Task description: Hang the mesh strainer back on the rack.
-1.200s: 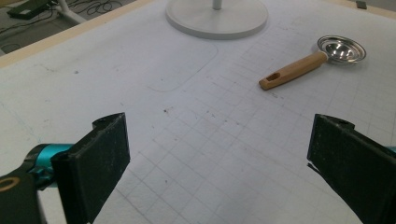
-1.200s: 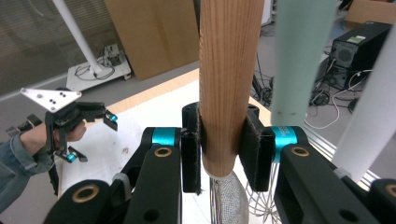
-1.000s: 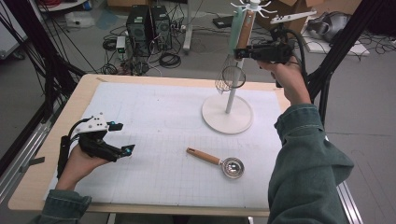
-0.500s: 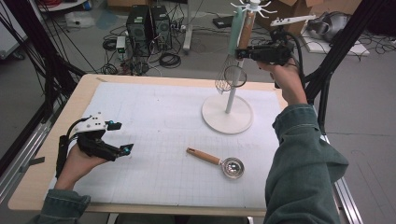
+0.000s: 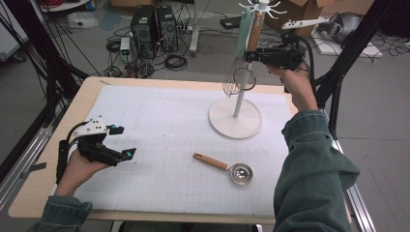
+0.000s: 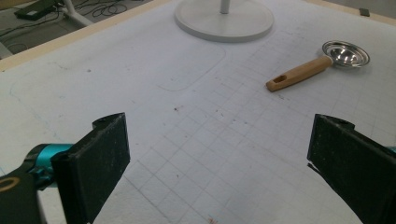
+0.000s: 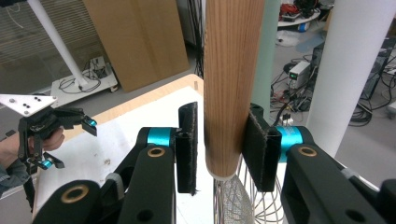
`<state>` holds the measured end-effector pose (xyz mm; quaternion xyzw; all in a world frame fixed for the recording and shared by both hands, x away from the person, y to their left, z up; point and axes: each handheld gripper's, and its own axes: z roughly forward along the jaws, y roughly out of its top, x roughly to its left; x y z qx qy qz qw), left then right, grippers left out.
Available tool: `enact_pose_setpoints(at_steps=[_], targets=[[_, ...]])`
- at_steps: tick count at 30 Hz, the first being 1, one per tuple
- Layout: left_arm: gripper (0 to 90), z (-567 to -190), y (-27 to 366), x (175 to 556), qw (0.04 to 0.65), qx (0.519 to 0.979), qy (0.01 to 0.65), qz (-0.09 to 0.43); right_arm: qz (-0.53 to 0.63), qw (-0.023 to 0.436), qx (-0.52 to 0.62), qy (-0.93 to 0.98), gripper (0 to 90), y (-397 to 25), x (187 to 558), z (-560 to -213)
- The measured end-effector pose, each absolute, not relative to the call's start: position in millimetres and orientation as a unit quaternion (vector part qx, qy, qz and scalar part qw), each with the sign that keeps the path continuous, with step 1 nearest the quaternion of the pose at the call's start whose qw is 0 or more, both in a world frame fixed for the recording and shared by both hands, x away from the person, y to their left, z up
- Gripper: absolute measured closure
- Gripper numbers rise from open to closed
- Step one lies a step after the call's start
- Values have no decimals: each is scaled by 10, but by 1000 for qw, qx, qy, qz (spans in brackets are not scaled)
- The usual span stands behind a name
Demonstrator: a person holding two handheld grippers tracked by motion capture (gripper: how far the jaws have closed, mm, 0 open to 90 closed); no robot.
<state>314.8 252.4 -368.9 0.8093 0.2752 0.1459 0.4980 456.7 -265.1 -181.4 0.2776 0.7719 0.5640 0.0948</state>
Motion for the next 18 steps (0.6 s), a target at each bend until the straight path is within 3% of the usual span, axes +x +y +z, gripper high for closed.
enact_pose_setpoints(at_steps=[11,18], targets=[[62,-3686,2494,3145,502,808,273,140,571,109,287,762,609,-2762,4484,-1765],[62,-3684,2471,3140,502,810,270,137,576,128,289,754,639,-2905,4373,-1730]])
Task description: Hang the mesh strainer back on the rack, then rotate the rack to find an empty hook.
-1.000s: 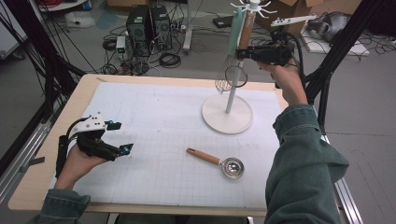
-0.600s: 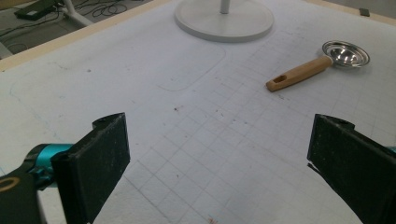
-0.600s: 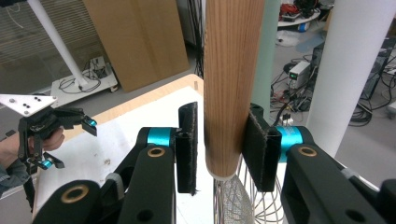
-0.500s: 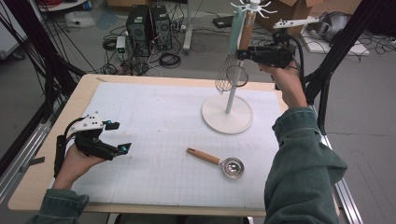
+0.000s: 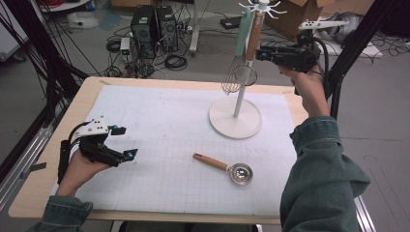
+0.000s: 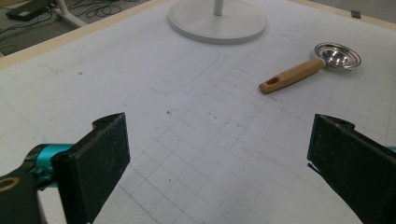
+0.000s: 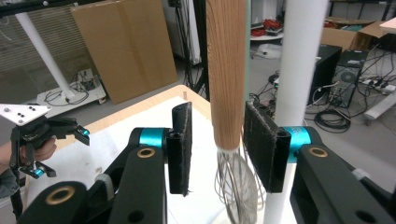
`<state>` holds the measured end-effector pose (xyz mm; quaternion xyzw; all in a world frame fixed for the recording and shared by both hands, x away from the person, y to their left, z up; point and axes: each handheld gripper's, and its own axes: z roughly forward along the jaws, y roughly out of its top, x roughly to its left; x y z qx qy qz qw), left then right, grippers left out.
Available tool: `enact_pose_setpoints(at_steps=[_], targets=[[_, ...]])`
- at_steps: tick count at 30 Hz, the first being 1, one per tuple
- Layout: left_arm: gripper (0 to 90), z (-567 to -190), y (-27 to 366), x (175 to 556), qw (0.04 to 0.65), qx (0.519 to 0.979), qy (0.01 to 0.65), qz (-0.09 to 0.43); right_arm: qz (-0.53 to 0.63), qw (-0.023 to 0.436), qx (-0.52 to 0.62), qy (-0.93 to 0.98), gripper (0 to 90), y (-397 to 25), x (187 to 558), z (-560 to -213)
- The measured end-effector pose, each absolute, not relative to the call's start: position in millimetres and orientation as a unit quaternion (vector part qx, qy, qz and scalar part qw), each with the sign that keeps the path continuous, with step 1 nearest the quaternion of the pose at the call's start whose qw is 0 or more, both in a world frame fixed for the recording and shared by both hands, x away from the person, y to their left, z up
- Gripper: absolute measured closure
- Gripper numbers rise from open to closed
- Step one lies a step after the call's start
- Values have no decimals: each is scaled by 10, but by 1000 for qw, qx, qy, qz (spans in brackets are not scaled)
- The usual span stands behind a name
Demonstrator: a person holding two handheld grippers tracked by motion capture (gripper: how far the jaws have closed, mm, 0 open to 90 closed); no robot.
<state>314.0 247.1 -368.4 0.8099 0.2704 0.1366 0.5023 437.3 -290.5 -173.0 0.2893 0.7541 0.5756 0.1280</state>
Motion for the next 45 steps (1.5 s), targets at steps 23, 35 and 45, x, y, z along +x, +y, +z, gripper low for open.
enact_pose_setpoints(at_steps=[23,35,45], targets=[[62,-3676,2416,3149,503,812,264,132,609,147,270,732,894,-2990,4223,-1326],[62,-3666,2428,3128,504,810,266,134,603,167,278,729,895,-2835,4265,-1143],[62,-3662,2438,3122,507,810,265,130,597,183,281,729,895,-2714,4328,-1074]])
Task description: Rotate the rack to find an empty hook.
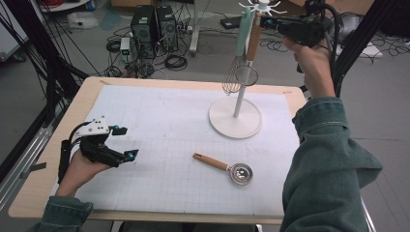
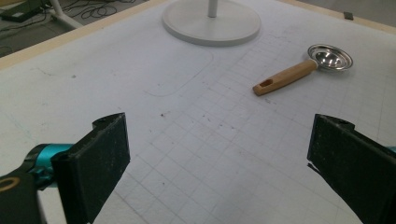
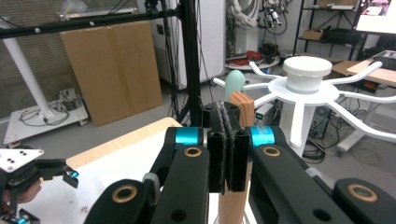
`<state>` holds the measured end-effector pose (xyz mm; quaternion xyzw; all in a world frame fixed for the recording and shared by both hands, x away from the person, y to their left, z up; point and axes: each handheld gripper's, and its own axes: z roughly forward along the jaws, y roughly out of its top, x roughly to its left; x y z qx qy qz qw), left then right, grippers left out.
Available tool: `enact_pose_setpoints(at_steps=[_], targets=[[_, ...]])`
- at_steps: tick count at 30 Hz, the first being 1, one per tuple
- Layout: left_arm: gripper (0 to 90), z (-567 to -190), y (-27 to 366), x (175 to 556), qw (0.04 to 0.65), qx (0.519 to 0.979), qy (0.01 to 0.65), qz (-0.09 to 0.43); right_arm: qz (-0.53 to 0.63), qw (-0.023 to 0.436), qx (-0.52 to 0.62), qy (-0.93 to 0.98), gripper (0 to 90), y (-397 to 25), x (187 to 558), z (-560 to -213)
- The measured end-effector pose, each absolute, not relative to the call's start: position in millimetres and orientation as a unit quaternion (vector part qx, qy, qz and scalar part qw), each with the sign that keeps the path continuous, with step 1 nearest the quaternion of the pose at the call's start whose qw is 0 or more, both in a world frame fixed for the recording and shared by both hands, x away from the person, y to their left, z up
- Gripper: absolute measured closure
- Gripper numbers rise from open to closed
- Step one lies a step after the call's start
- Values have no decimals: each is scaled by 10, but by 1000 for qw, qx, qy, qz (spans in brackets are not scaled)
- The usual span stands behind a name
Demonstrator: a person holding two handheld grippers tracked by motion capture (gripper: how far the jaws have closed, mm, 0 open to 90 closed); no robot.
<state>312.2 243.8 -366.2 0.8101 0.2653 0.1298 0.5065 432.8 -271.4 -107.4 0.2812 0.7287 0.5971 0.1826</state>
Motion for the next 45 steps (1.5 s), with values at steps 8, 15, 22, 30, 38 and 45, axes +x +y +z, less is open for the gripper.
enact_pose_setpoints(at_steps=[8,15,22,30,38,45], targets=[[62,-3647,2444,3116,508,810,262,131,593,187,286,729,895,-2682,4333,-1047],[62,-3650,2440,3115,510,808,264,130,588,193,288,731,895,-2635,4334,-1060],[62,-3647,2447,3116,508,810,262,129,584,190,282,737,896,-2549,4345,-1084],[62,-3642,2451,3111,507,810,263,130,586,194,274,737,895,-2684,4254,-1077],[62,-3646,2453,3114,507,811,263,127,591,198,286,728,896,-2967,4202,-1117],[62,-3649,2449,3119,506,812,262,127,592,201,295,723,895,-3044,4261,-1126]])
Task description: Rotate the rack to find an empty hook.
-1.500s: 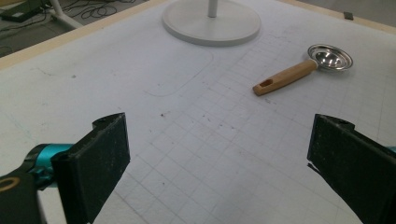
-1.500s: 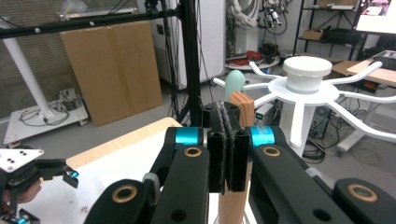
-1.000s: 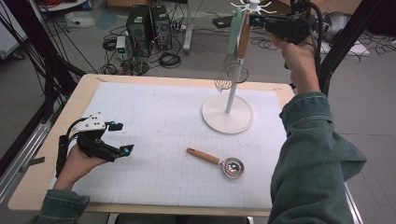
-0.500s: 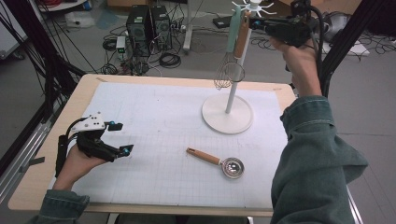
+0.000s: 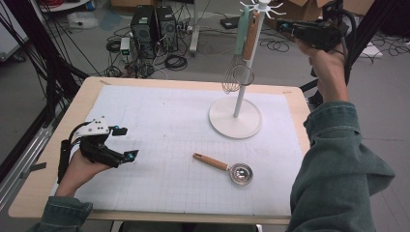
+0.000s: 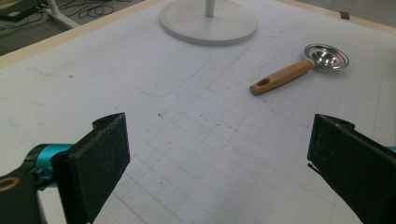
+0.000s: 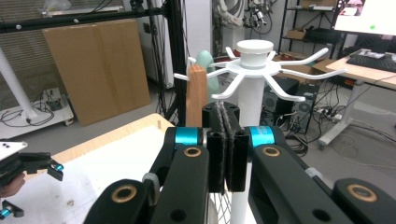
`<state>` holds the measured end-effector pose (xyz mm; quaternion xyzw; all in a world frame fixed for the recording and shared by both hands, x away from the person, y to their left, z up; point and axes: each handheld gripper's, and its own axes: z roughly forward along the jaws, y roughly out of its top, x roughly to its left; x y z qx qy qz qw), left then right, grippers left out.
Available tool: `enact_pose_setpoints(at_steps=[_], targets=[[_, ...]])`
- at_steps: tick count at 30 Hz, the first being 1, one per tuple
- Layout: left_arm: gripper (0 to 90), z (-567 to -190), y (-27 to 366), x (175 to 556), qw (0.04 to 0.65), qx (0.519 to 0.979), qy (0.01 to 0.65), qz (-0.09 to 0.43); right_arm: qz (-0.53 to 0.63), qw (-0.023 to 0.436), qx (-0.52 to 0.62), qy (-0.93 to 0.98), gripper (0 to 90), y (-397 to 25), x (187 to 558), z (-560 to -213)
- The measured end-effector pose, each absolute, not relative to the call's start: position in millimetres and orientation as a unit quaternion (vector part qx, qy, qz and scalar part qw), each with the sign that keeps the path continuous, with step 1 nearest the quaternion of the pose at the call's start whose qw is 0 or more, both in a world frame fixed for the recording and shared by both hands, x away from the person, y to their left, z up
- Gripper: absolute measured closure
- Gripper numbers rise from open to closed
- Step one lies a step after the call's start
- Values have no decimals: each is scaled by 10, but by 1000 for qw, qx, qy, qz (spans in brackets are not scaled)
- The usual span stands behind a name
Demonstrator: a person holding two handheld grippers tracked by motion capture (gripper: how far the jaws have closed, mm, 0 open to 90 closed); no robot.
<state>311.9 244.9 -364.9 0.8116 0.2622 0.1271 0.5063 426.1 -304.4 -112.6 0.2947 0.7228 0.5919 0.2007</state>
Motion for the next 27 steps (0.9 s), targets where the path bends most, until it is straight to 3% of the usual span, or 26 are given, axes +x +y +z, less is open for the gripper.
enact_pose_setpoints(at_steps=[27], targets=[[62,-3630,2495,3108,510,808,266,129,581,206,283,735,896,-2670,4327,-1082]])
